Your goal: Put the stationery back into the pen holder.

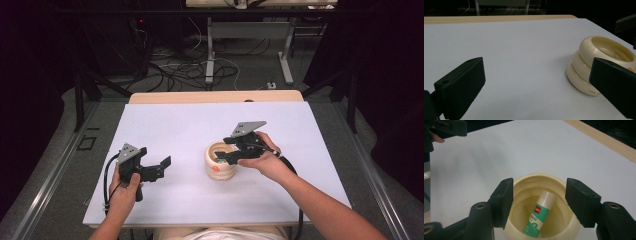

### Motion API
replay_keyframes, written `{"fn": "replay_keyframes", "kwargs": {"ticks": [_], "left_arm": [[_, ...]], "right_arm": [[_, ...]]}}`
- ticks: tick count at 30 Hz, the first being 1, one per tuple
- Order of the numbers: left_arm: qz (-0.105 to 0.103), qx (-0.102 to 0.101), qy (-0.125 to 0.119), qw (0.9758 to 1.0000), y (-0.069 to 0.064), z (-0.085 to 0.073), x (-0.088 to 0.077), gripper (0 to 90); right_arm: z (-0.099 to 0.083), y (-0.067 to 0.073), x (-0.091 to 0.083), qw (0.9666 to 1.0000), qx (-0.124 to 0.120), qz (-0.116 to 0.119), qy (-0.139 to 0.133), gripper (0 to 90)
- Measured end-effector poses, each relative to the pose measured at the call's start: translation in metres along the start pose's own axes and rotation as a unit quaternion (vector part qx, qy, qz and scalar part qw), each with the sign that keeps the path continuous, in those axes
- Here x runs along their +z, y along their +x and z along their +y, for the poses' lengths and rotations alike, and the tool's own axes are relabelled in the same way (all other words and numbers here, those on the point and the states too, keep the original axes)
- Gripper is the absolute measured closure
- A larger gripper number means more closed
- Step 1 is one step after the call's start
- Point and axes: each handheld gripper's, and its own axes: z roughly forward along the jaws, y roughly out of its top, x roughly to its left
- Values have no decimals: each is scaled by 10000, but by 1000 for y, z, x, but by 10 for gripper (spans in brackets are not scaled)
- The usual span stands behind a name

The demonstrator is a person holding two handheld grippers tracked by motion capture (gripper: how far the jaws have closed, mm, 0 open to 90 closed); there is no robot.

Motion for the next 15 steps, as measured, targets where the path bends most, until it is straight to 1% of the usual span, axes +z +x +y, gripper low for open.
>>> {"fn": "replay_keyframes", "kwargs": {"ticks": [2, 5, 7, 9, 11, 13, 15], "left_arm": [[0, 1, 0, 10000, 0, 0, 0, 4], [2, -6, 10, 10000, 0, 0, 0, 4], [3, -12, 6, 10000, 0, 0, 0, 4], [9, -13, 5, 10000, 0, 0, 0, 4], [10, -31, -5, 10000, 0, 0, 1, 4], [8, -34, -6, 10000, 0, 0, 1, 4], [12, -33, -6, 10000, 0, 0, 1, 4]], "right_arm": [[-1, -1, -5, 9999, 78, -60, -107, 366], [-2, -5, -14, 9997, 146, -141, -158, 338], [-4, -7, -20, 9992, 247, -239, -191, 311], [-6, -9, -25, 9989, 202, -363, -216, 261], [-8, -11, -29, 9986, 242, -424, -216, 206], [-10, -14, -34, 9982, 223, -530, -195, 156], [-13, -16, -39, 9973, 302, -624, -238, 152]]}}
